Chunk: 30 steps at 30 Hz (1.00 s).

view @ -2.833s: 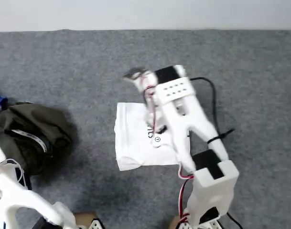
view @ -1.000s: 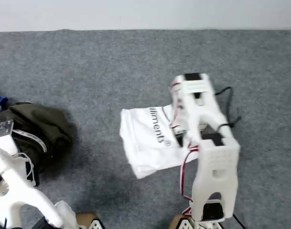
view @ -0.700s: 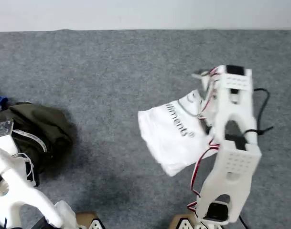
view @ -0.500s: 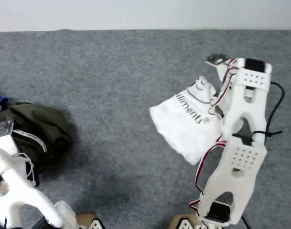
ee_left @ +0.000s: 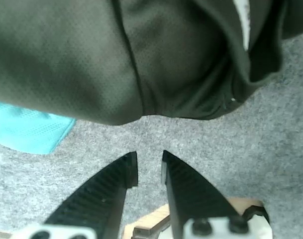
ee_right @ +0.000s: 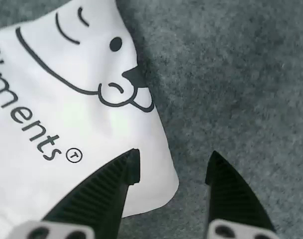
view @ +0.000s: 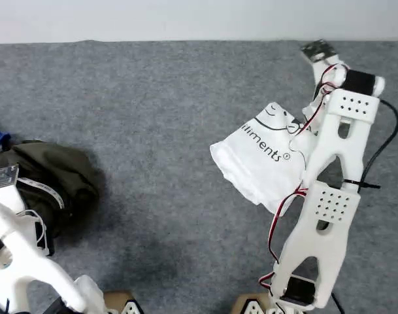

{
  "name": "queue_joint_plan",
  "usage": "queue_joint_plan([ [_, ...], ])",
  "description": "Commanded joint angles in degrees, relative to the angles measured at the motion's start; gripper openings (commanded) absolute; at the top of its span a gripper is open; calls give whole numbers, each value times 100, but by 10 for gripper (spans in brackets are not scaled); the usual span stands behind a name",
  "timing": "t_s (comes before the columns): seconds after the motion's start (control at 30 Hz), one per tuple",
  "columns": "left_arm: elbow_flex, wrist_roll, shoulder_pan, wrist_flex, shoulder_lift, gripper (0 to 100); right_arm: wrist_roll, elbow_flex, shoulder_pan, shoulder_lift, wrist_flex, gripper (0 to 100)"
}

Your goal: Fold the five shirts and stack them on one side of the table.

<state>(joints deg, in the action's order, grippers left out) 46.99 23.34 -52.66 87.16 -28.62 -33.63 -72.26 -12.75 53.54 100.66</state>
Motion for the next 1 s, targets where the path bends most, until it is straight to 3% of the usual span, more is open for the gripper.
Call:
queue_joint_plan([
  [0.0,-22,-35,35,-88,-114,93,220,308,119,-778,242,226],
  [0.1,-22,-35,35,-88,-114,93,352,1503,312,-1508,251,208],
  [0.3,-22,-35,35,-88,-114,93,1196,3631,822,-2941,233,43],
  [0.5,-22,-35,35,-88,-114,93,2637,4475,1305,-3705,215,12],
  [0.7,-22,-44,35,-88,-114,93,3895,4668,1719,-2949,-127,12],
  [0.97,-22,-44,35,-97,-114,93,4123,4642,2519,-1288,-1455,12],
])
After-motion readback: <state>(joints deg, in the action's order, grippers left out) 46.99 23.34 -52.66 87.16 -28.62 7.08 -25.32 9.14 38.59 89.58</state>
